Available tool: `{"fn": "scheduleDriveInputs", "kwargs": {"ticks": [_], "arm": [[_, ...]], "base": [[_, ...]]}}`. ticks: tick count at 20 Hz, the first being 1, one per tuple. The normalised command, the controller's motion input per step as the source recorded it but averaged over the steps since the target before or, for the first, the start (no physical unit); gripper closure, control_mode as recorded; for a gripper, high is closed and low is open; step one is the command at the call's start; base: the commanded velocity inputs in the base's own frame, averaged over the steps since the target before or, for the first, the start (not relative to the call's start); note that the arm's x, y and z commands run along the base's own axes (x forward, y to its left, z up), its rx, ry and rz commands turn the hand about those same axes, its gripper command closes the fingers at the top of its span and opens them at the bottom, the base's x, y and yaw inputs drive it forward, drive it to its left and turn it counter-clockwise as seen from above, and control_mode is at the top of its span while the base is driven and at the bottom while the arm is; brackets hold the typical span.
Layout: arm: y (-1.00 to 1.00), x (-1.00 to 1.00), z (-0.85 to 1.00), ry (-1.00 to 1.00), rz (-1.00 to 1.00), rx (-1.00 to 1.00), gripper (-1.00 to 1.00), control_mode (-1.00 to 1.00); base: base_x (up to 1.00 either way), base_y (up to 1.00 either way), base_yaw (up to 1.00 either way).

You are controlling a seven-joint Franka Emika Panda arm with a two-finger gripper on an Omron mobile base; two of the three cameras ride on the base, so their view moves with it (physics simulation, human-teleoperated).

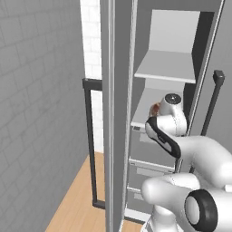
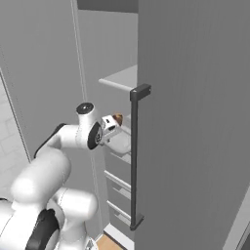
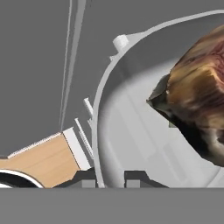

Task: Take the meat container that has the steak and place it on the second highest rack of the freezer. Then take the vegetable container that has the squash and eggplant and place it on the highest rack of the freezer.

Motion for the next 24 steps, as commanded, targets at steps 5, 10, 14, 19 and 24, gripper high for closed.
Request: {"fn": "scheduleDriveInputs", "kwargs": {"ticks": [5, 10, 14, 19, 24], "arm": [[-0.21, 0.41, -0.09, 0.0, 0.0, 0.0, 1.0, -1.0], [-0.21, 0.5, -0.15, 0.01, 0.0, 0.0, 1.0, -1.0], [-0.22, 0.5, -0.15, 0.01, 0.0, 0.0, 1.0, -1.0], [-0.04, 0.53, -0.21, 0.0, 0.0, 0.0, 1.0, -1.0], [-0.05, 0.5, -0.09, 0.02, 0.01, 0.0, 1.0, -1.0]], "base": [[0.0, 0.0, 0.0], [0.0, 0.0, 0.0], [0.0, 0.0, 0.0], [0.0, 0.0, 0.0], [0.0, 0.0, 0.0]]}}
